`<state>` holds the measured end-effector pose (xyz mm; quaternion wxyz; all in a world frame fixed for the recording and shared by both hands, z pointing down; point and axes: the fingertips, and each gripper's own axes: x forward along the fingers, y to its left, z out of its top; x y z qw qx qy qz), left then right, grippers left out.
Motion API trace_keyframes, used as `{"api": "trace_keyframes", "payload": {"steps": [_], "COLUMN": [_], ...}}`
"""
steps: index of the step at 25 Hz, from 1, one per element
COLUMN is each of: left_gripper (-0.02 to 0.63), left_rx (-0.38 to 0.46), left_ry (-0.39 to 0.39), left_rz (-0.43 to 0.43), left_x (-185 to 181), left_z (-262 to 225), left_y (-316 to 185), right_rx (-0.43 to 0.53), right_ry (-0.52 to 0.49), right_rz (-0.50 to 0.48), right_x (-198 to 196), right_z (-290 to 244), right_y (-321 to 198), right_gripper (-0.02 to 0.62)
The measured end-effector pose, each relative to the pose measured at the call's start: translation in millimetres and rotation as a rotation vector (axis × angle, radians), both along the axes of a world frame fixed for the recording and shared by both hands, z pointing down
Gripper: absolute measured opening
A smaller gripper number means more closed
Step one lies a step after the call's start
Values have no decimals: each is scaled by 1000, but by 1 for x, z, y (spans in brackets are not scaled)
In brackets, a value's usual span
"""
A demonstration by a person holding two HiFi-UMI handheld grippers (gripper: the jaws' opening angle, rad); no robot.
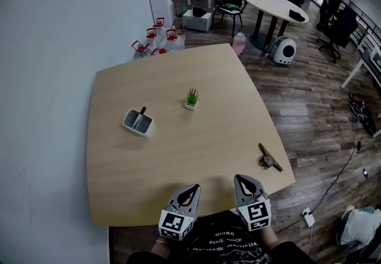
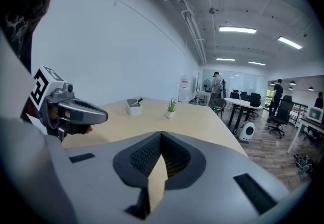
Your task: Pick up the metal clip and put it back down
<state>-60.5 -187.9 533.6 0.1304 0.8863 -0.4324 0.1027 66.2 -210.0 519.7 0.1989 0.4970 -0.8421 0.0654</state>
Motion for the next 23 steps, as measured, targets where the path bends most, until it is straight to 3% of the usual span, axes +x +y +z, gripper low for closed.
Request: {"api": "trace_keyframes", "payload": {"steps": [3, 8, 23], "left_gripper": [9, 9, 9], "left_rx": [-3, -14, -8], "left_ry": [4, -4, -11], "left_rz": [-3, -13, 16], "left_x": [1, 4, 16], "left_z": [0, 6, 5], "left_y": [-2, -4, -9], "right_rx": [0, 19, 24], "right_ry": [1, 89, 92], "right_rz": [5, -6, -22], "right_x": [3, 6, 10], "right_z": [0, 4, 3], "right_y": [-1, -3, -7], "right_gripper": [14, 12, 13]}}
